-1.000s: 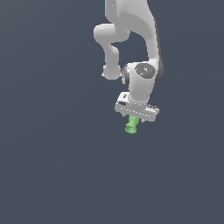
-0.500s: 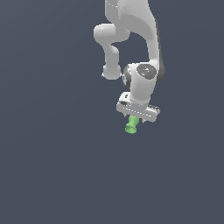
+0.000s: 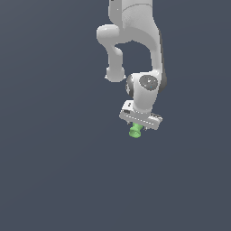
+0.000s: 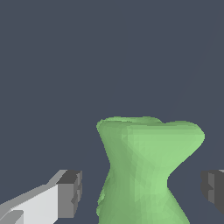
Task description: Pick up the object and move it to a goal position.
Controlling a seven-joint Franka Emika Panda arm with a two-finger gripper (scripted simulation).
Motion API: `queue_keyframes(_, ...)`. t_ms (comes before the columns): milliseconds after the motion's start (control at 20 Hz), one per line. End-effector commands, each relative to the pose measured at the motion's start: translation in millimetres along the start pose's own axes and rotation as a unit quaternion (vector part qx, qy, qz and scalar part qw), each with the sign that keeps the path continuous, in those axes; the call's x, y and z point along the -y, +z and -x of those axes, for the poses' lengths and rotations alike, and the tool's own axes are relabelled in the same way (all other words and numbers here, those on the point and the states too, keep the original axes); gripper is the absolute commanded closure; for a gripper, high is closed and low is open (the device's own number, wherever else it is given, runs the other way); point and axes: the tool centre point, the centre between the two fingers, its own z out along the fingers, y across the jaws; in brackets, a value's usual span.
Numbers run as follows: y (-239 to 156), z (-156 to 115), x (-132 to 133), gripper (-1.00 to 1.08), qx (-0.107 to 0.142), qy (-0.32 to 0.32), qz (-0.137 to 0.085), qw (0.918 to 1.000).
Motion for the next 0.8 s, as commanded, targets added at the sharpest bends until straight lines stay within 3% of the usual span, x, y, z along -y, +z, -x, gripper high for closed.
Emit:
queue_keyframes(0, 8.3, -0.3, 0.1, -0.92, 0.0, 0.0, 0.0, 1.0)
queue_keyframes(200, 12.4, -0.8, 0.7, -0.92, 0.0, 0.0, 0.0, 1.0)
queue_keyframes(250, 12.4, -0.8, 0.7, 1.08, 0.0, 0.0, 0.0, 1.0)
queue_keyframes(750, 11.9, -0.6, 1.1, 1.08, -0.001, 0.0, -0.001, 1.0)
